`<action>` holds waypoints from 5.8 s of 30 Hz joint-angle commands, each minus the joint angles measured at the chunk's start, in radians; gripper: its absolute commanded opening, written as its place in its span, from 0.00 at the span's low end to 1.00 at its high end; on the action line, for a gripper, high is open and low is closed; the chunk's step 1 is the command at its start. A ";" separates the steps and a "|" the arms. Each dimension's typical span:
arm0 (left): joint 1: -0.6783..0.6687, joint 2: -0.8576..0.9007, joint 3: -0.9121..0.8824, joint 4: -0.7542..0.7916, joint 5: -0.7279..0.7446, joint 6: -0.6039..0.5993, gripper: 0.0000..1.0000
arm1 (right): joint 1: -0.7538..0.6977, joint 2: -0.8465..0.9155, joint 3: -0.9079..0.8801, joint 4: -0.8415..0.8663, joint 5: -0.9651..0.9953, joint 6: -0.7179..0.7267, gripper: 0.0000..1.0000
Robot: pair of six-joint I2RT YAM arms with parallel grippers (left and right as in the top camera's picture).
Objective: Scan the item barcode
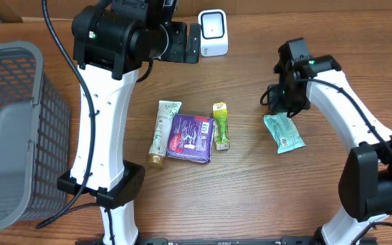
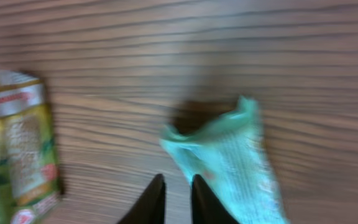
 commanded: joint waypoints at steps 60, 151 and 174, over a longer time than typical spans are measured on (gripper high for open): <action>0.003 -0.022 0.020 -0.002 -0.013 0.023 1.00 | -0.256 0.000 -0.205 -0.124 0.098 0.300 0.15; 0.136 -0.169 -0.018 -0.002 -0.186 -0.202 1.00 | -0.394 0.226 -0.333 0.434 -0.544 -0.211 0.50; 0.136 -0.169 -0.026 -0.002 -0.186 -0.199 1.00 | -0.378 0.002 -0.051 0.128 -0.576 -0.137 0.04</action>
